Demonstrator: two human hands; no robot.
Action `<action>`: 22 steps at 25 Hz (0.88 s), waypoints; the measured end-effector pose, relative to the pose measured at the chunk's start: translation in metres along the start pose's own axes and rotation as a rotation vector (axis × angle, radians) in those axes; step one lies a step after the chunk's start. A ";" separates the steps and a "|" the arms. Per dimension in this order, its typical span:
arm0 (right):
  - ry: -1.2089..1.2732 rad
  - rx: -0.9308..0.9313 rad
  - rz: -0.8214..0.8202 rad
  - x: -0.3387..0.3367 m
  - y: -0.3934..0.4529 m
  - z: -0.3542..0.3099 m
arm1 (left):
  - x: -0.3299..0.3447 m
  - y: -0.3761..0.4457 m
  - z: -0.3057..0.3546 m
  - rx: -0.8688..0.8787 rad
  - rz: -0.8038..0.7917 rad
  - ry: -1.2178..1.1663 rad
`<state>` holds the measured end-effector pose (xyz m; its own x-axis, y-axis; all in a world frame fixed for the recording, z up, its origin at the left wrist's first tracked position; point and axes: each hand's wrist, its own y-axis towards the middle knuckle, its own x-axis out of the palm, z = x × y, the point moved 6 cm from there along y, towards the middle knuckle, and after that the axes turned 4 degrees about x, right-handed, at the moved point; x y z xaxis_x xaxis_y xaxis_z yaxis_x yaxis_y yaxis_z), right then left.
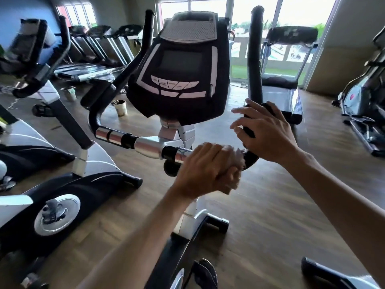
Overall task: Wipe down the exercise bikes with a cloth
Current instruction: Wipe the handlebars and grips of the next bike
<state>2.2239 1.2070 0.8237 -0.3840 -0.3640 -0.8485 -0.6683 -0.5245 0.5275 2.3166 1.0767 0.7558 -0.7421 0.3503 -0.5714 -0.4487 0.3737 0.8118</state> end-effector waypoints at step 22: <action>-0.140 0.127 0.106 0.003 -0.007 -0.008 | -0.005 -0.016 -0.015 -0.297 0.123 0.033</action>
<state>2.2325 1.2035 0.8182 -0.5358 -0.2968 -0.7905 -0.6905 -0.3848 0.6125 2.3200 1.0560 0.7472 -0.8133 0.3475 -0.4666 -0.4768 0.0615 0.8768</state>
